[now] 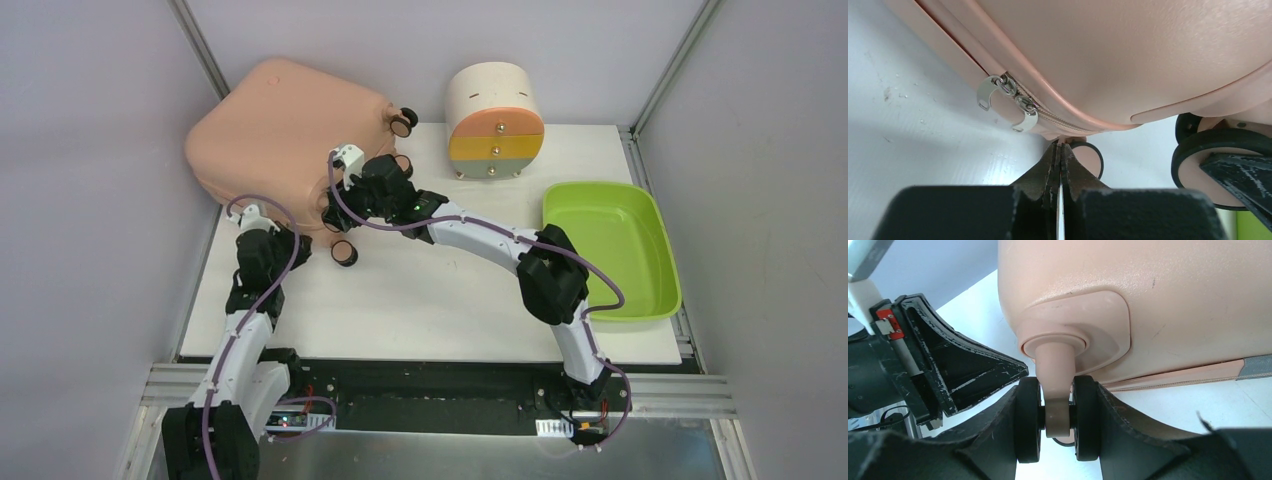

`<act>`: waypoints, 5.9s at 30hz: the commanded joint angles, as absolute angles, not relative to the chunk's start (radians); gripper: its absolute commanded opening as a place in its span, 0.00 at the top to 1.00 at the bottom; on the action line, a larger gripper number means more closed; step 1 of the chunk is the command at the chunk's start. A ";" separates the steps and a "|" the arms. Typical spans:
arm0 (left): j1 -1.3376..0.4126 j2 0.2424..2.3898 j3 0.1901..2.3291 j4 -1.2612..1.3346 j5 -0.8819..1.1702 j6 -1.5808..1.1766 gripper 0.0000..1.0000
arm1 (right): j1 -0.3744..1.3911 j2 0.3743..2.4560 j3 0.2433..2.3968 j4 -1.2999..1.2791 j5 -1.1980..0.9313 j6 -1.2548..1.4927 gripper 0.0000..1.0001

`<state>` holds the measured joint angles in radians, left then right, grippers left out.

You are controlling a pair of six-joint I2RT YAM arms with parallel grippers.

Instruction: Open, take out, and arrange the luggage

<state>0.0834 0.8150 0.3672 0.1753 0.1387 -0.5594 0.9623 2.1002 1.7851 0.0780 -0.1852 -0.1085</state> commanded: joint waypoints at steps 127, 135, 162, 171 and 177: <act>-0.286 0.733 0.169 0.478 0.083 -0.571 1.00 | 0.890 1.781 1.388 0.379 -0.120 0.440 0.42; -0.338 0.816 0.236 0.478 0.106 -0.566 1.00 | 0.890 1.842 1.474 0.304 -0.164 0.434 0.30; -0.400 0.660 0.219 0.412 0.075 -0.536 0.65 | 0.841 1.757 1.421 0.248 -0.207 0.410 0.22; -0.400 0.522 0.409 -0.046 -0.136 -0.497 0.55 | 0.822 1.640 1.134 0.453 -0.220 0.413 0.27; -0.399 0.507 0.536 -0.210 -0.219 -0.482 0.60 | 0.863 1.714 0.979 0.802 -0.177 0.396 0.40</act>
<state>-0.3996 0.5354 0.4603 -0.0784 -0.1299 -0.5110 0.8272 1.6703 1.0397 0.4911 -0.2058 0.4141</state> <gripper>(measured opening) 0.414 0.625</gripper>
